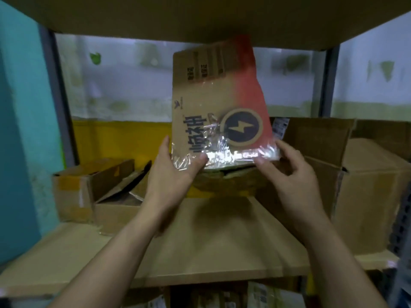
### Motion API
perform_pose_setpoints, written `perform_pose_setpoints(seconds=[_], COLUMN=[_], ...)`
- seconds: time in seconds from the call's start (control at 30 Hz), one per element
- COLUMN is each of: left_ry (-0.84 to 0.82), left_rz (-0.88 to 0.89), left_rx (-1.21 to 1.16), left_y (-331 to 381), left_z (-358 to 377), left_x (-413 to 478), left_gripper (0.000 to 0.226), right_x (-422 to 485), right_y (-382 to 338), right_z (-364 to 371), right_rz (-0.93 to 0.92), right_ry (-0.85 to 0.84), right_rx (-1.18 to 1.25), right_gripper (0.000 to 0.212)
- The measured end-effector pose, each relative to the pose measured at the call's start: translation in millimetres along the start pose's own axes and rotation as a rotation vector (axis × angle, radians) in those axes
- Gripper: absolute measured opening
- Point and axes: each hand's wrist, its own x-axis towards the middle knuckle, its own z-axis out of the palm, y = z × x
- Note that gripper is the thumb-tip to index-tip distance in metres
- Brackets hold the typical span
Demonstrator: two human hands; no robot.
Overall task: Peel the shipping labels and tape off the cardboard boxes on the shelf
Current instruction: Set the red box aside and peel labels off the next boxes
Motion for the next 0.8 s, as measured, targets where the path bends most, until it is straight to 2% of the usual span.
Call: perform_pose_setpoints(seconds=[0.13,0.33,0.43,0.5,0.57,0.73,0.8], left_ry=[0.055,0.061,0.047,0.013,-0.011,-0.087,-0.129], left_rz=[-0.003,0.024,-0.052,-0.155,-0.259,-0.404,-0.408], left_rx=[-0.053,-0.060,-0.104,-0.193,-0.262,-0.259,-0.180], left_y=[13.7,32.0,34.7,33.5,27.3,3.0,-4.4], left_z=[-23.2,-33.4,-36.3,-34.9,-33.4,-36.3,-37.2], left_x=[5.4,-3.1,-13.5,-24.1,-31.1,-29.5,-25.5], left_gripper=[0.096,0.090,0.066,0.052,0.049,0.064,0.070], right_x=[-1.0,-11.4,-12.8,-8.8,-4.7,0.3,2.4], right_y=[-24.7,-44.0,-56.2,-57.9,-55.0,-53.5,-56.0], right_z=[5.1,16.8,14.8,16.2,16.7,12.1,9.5], right_rz=[-0.018,-0.132,-0.243,-0.242,-0.191,-0.077,-0.060], right_ry=[0.051,0.251,0.306,0.255,0.156,-0.173,-0.225], right_rx=[0.041,-0.070,-0.210,-0.304,-0.312,-0.249,-0.249], right_gripper=[0.079,0.046,0.040,0.040,0.040,0.048,0.052])
